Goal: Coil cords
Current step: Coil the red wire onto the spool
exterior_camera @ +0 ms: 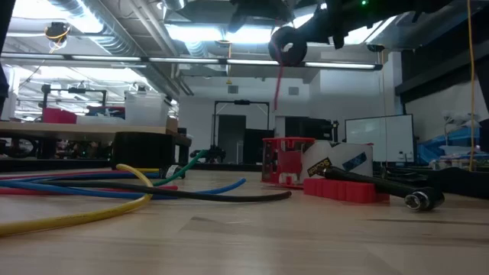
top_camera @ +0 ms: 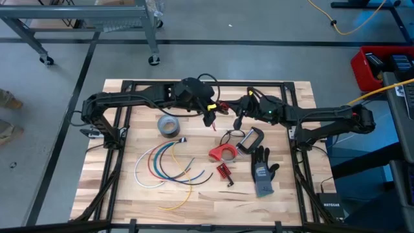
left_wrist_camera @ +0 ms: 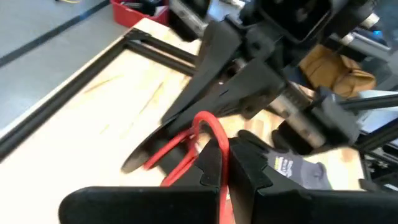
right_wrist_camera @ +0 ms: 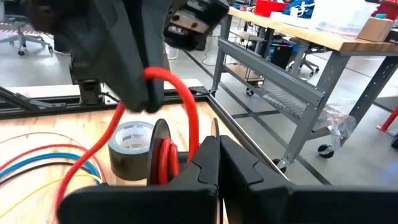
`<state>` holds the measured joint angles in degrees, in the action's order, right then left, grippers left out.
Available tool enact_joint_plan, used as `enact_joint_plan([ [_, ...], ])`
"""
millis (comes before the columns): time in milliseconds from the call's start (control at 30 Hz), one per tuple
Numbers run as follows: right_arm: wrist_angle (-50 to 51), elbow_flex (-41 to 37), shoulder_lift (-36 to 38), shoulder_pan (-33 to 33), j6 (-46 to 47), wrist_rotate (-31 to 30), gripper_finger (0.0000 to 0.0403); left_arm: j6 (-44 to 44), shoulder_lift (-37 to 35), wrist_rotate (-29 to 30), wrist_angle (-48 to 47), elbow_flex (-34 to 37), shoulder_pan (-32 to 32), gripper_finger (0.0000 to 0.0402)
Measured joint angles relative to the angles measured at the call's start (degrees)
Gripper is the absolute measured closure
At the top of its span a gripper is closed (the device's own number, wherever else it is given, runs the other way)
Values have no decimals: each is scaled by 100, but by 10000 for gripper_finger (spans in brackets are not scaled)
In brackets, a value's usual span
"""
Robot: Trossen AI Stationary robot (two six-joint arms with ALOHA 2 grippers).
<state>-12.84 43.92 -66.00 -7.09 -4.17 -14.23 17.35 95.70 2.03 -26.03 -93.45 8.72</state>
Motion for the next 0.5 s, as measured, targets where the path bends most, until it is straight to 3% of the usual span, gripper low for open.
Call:
enact_joint_plan([
  [500, 78, -2, 841, 0, 267, 501, 400, -592, -141, 169, -792, 1, 5, 380],
])
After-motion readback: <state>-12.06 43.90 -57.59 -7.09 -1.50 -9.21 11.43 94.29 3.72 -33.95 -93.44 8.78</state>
